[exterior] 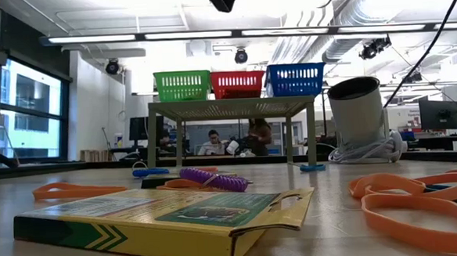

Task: Pick & Place Office Desk Supplies
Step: Put the black spring keychain into the blue bin on the shelf

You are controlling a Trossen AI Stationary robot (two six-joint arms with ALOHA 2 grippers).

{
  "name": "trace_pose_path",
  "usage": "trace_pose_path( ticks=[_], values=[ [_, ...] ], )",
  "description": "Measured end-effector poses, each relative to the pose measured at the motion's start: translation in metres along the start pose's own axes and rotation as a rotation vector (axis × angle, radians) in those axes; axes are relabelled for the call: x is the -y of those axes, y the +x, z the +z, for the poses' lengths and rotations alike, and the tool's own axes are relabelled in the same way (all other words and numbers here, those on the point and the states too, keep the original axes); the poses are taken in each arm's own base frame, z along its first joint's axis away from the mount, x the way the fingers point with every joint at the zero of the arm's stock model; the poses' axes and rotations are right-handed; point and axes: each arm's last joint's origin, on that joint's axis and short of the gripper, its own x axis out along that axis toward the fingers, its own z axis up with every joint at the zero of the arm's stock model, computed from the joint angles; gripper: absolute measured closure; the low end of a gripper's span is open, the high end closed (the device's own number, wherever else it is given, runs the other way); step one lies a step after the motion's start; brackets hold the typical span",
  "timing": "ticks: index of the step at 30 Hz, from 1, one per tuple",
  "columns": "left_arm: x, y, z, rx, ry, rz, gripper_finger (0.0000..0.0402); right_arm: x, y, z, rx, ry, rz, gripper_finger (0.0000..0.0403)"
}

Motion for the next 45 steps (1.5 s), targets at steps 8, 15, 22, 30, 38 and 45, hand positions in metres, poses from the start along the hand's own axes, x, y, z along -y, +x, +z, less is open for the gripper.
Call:
trace_pose_path(
  ticks=[8,15,22,30,38,45],
  values=[
    [0.0,-0.0001,0.0002,0.001,0.012,0.0,0.0394,0.0087,0.0088,-0.0007,-0.003,0.011,0.095,0.0243],
    [0.0,-0.0002,0.0001,-0.001,0.023,0.0,0.0393,0.0099,0.0096,-0.0009,-0.004,0.007,0.092,0.0318],
    [0.0,-0.0003,0.0004,0.002,0.018,0.0,0.0386,0.0076,0.0092,-0.0012,-0.004,0.002,0.164,0.0387],
    [-0.0027,-0.0003,-0.0002,-0.007,-0.001,0.009,0.0384,0.0076,0.0092,-0.0014,-0.005,0.003,0.166,0.0392],
    [-0.0063,-0.0005,-0.0024,-0.034,-0.042,0.021,0.0384,0.0075,0.0092,-0.0019,-0.01,0.001,0.166,0.0392],
    [-0.0089,-0.0006,-0.0017,-0.027,-0.058,0.026,0.0348,0.0075,0.0092,-0.0029,-0.019,-0.004,0.167,0.0392]
  ],
)
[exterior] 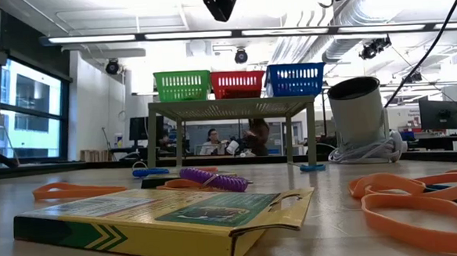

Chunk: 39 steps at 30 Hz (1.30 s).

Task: Pick & Place Office Desk Supplies
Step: Put the black spring keychain into the blue bin on the shelf

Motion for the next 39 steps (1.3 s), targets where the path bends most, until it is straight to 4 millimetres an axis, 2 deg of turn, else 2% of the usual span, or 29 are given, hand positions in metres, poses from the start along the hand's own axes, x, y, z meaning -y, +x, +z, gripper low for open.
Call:
trace_pose_path(
  ticks=[7,11,17,21,23,27,32,35,39],
  values=[
    [-0.003,0.0,0.001,-0.002,0.0,-0.026,0.0228,0.0,0.0,0.0,0.0,0.0,0.0,0.0392],
    [-0.005,0.0,0.001,0.006,-0.044,0.045,0.0178,0.0,0.0,0.0,-0.005,-0.002,0.001,0.0392],
    [-0.013,0.0,-0.001,-0.014,-0.113,0.105,0.016,-0.001,-0.001,-0.01,-0.099,0.054,-0.024,0.0392],
    [-0.016,-0.001,-0.011,-0.112,-0.104,0.122,0.016,-0.007,-0.008,-0.022,-0.208,0.055,-0.086,0.0392],
    [-0.017,-0.002,-0.015,-0.165,-0.104,0.133,0.016,-0.011,-0.015,-0.022,-0.219,0.038,-0.127,0.0392],
    [-0.022,-0.004,-0.025,-0.262,-0.121,0.16,0.016,-0.012,-0.033,-0.008,-0.209,0.019,-0.246,0.0392],
    [-0.023,-0.007,-0.033,-0.355,-0.124,0.178,0.016,0.002,-0.058,0.025,-0.279,0.111,-0.348,0.0392],
    [-0.021,-0.009,-0.037,-0.393,-0.132,0.182,0.016,0.016,-0.065,0.045,-0.36,0.12,-0.399,0.0393],
    [-0.018,-0.009,-0.038,-0.408,-0.129,0.177,0.016,0.044,-0.066,0.076,-0.484,0.178,-0.45,0.0395]
  ],
)
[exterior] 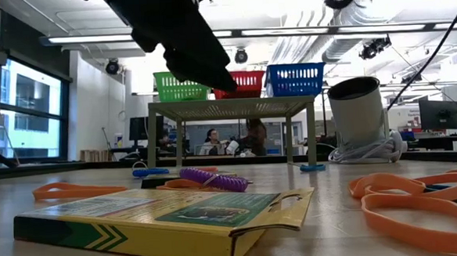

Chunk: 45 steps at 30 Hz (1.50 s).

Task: Pick & Place Office Desk Supplies
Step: Put the black spring keychain into the blue bin on the shelf

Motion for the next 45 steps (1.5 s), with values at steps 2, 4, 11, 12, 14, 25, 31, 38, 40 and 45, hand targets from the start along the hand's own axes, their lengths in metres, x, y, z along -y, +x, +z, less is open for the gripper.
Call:
trace_pose_path(
  ticks=[2,4,11,12,14,25,31,38,40,45],
  values=[
    [0.001,0.0,0.0,-0.002,0.001,0.001,0.016,0.012,0.003,0.015,-0.043,0.014,-0.044,0.0395],
    [0.001,0.0,0.0,0.0,0.0,0.0,0.016,0.026,0.005,0.029,-0.064,0.025,-0.093,0.0396],
    [0.0,0.0,-0.002,-0.017,0.002,0.007,0.016,0.083,0.013,0.068,-0.088,0.109,-0.246,0.0397],
    [0.0,0.0,-0.002,-0.019,0.002,0.007,0.016,0.091,0.015,0.072,-0.087,0.124,-0.266,0.0397],
    [0.0,0.0,-0.002,-0.018,0.002,0.007,0.016,0.106,0.02,0.078,-0.084,0.163,-0.304,0.0397],
    [0.007,-0.001,-0.005,-0.027,0.018,-0.006,0.016,0.184,0.076,0.074,-0.287,0.338,-0.366,0.0396],
    [0.013,-0.001,-0.006,-0.03,0.047,-0.017,0.016,0.192,0.099,0.069,-0.341,0.403,-0.404,0.0387],
    [0.013,-0.001,-0.006,-0.028,0.049,-0.013,0.016,0.194,0.115,0.065,-0.406,0.417,-0.339,0.0382],
    [0.013,-0.001,-0.006,-0.028,0.049,-0.013,0.016,0.196,0.115,0.065,-0.41,0.431,-0.324,0.0373],
    [0.013,-0.001,-0.006,-0.028,0.049,-0.012,0.016,0.202,0.116,0.064,-0.406,0.493,-0.348,0.0318]
  ],
)
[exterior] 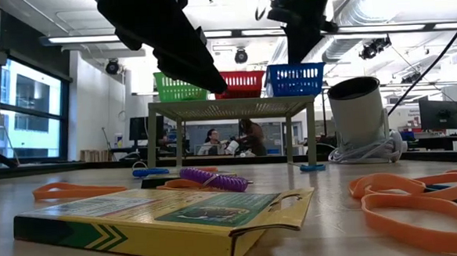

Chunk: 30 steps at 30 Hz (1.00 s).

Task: Pick & Place Office Desk Supplies
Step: Put the black spring keychain into the blue bin on the shelf, then put the top blue rubber band into the green bin on the shelf

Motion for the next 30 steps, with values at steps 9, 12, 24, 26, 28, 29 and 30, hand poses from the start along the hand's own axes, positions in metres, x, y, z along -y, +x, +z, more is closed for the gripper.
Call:
trace_pose_path(
  ticks=[9,12,24,26,28,29,30],
  values=[
    [0.0,0.0,0.0,0.0,0.0,0.0,0.016,0.003,-0.001,0.003,0.032,-0.011,-0.004,0.0205],
    [0.0,0.0,0.0,-0.003,0.0,0.001,0.016,0.007,-0.012,0.006,0.1,-0.003,-0.018,0.0193],
    [-0.001,0.0,-0.002,-0.021,0.0,0.006,0.016,0.002,-0.096,-0.019,0.316,0.004,0.247,0.019],
    [-0.001,0.0,-0.002,-0.022,-0.001,0.006,0.016,0.001,-0.105,-0.029,0.277,-0.003,0.298,0.019],
    [-0.001,0.0,-0.002,-0.022,-0.001,0.006,0.016,-0.001,-0.11,-0.04,0.215,-0.007,0.331,0.019],
    [-0.001,0.0,-0.002,-0.022,0.0,0.006,0.016,-0.002,-0.112,-0.047,0.173,-0.009,0.338,0.0189],
    [-0.001,0.0,-0.002,-0.022,-0.001,0.005,0.016,-0.004,-0.113,-0.053,0.129,-0.019,0.34,0.0189]
  ],
)
